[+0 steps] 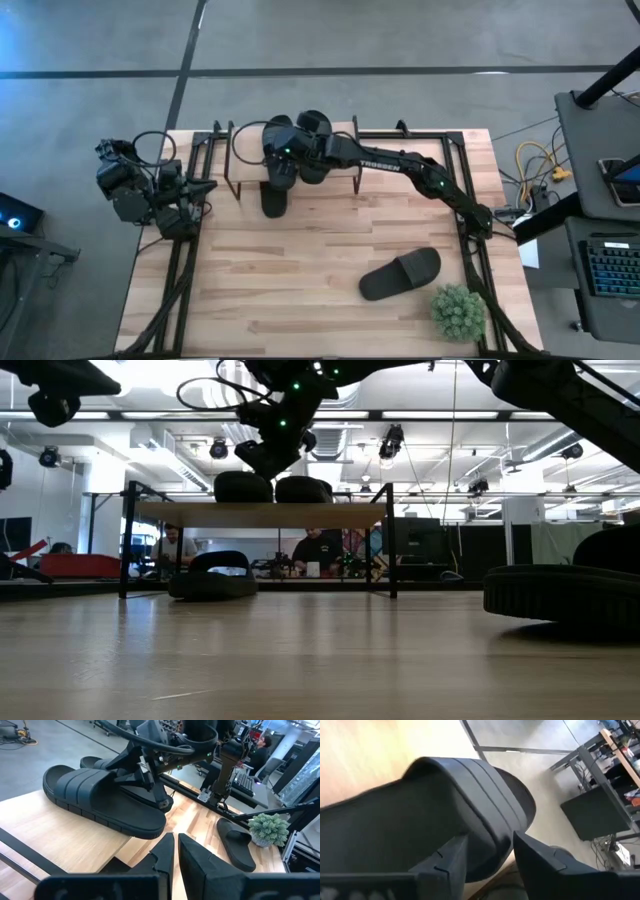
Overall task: Pick and place slides into the shelf
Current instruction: Adjust the small black slide on the shelf
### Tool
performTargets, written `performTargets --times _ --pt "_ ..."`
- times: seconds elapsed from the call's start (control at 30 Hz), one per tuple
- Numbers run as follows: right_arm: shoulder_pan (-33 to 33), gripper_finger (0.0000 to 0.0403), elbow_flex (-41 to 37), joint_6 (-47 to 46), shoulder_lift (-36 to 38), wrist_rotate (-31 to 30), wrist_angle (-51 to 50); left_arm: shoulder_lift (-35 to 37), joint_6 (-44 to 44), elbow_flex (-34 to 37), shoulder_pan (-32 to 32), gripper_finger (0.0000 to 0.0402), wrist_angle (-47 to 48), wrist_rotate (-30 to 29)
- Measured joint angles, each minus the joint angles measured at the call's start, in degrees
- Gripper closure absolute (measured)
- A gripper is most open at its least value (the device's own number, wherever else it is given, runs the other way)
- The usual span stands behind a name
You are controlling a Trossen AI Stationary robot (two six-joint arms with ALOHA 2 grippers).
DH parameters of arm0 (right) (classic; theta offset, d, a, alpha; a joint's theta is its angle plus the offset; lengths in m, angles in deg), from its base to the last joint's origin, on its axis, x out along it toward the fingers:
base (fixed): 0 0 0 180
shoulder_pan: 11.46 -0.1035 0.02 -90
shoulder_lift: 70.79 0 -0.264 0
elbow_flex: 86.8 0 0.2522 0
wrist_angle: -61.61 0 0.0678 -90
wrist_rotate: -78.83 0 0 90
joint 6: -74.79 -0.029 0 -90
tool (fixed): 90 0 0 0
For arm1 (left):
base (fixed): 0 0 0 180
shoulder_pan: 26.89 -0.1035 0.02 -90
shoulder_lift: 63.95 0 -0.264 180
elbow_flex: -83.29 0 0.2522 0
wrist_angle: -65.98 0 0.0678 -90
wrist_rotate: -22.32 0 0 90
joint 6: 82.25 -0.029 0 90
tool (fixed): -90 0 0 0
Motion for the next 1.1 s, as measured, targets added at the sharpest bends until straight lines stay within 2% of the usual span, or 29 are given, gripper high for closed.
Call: performTargets --times 0.2,0.47,0.67,0.8,0.93,1.03,1.1 --pt "-1.7 0.0235 0.0 -0.3 0.3 -0.4 -0.8 -0.1 0.0 0.0 0.0 0.0391 -0.2 0.0" --pt "-5.3 0.0233 0.0 -0.3 0.6 -0.6 -0.9 0.0 0.1 0.0 0.0 0.0391 -0.2 0.7" --pt "-7.0 0.0244 0.0 -3.2 2.9 -9.6 -1.0 0.0 0.2 0.0 0.0 0.0391 -0.2 0.7" --pt "-6.7 0.0259 0.0 -15.2 6.5 -10.9 -6.1 -0.3 0.2 0.0 0.0 0.0391 -0.3 0.7" --pt "-3.8 0.0284 0.0 -34.1 10.3 -10.8 -20.0 -1.2 0.1 0.0 0.0 0.0391 -0.5 0.7" --pt "-0.3 0.0308 0.0 -43.8 11.5 -7.2 -31.4 -2.1 0.1 0.0 0.0 0.0391 -0.6 0.8" --pt "2.0 0.0325 0.0 -46.9 11.5 -3.8 -36.9 -2.6 0.1 0.0 0.0 0.0391 -1.0 0.8"
